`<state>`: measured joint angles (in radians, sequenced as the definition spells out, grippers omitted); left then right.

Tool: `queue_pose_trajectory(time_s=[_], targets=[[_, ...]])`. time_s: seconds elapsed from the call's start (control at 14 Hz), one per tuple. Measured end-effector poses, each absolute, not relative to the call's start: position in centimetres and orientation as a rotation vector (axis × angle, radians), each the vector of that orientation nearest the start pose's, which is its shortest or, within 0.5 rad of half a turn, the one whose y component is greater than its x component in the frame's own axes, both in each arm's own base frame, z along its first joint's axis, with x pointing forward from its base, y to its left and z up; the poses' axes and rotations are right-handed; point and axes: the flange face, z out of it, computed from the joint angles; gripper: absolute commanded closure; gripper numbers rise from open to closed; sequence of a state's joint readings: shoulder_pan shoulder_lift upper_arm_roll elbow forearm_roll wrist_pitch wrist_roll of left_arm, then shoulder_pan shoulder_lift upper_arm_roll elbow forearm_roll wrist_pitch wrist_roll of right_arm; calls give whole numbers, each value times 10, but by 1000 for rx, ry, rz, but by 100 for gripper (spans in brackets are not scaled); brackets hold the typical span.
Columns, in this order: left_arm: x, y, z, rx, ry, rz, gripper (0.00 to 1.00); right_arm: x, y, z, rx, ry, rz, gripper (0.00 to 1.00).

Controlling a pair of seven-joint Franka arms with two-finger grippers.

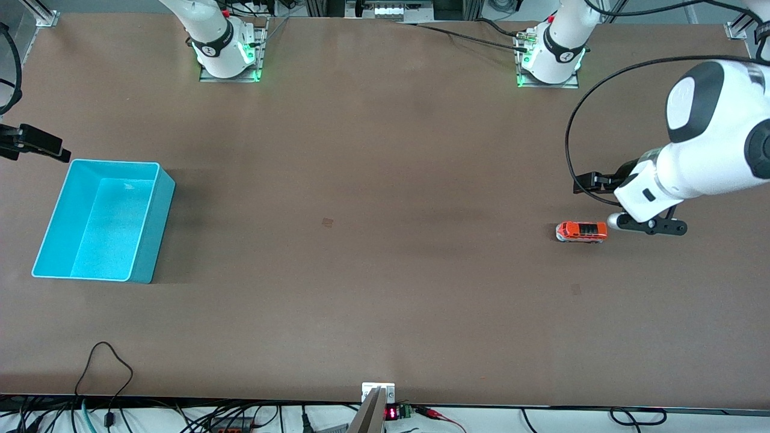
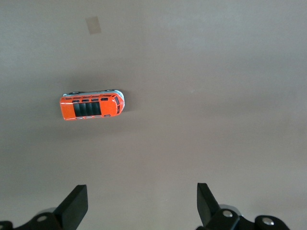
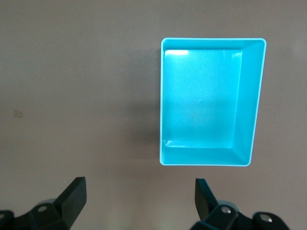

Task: Wind up bus and store in blue box
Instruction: 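Reach the left gripper down over the orange toy bus, then lower the left gripper and close it on the orange bus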

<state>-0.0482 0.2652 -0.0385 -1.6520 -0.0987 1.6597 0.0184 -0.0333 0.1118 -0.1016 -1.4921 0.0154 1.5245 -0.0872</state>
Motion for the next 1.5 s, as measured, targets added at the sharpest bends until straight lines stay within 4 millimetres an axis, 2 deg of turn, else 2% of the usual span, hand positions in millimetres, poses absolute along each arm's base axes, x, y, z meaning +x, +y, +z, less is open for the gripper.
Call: queue_pose_trajectory(time_s=[0.21, 0.36, 0.5, 0.79, 1.07, 1.29, 1.5], targets=[[616, -45, 388, -3196, 290, 483, 0, 578, -73, 594, -3126, 74, 122, 0], [615, -28, 355, -3176, 510, 535, 0, 578, -73, 594, -3126, 74, 122, 0], [612, -11, 330, -3156, 758, 564, 0, 578, -73, 594, -3126, 74, 122, 0], [616, 20, 299, -3041, 1320, 480, 0, 578, -73, 594, -3126, 74, 122, 0], [618, 22, 279, -2791, 1805, 299, 0, 578, -73, 594, -3126, 74, 122, 0], [616, 25, 262, -2572, 2055, 170, 0, 578, -73, 594, -3126, 74, 122, 0], [612, 28, 251, -2401, 2201, 83, 0, 578, -73, 594, -3126, 74, 122, 0]])
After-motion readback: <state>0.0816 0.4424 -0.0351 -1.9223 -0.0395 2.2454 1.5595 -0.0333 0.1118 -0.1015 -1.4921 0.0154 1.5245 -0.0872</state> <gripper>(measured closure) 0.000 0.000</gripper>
